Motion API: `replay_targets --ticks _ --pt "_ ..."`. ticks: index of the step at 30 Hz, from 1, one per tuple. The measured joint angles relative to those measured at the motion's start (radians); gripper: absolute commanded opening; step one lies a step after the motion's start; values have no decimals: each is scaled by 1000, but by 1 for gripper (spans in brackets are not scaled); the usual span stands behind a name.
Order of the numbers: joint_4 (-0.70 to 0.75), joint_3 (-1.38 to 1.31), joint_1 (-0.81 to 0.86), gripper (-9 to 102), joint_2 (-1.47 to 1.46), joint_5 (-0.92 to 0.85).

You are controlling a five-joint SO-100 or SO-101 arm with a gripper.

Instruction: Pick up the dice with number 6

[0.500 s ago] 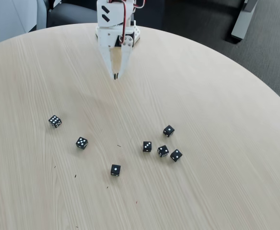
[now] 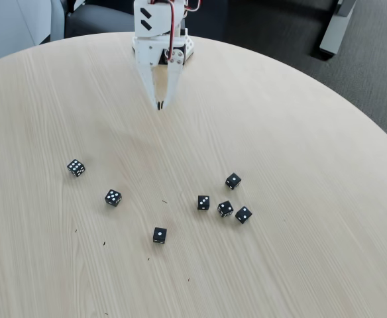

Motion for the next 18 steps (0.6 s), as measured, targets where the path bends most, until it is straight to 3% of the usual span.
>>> replay_targets --ticks 18 --pt "0 0 0 3 0 0"
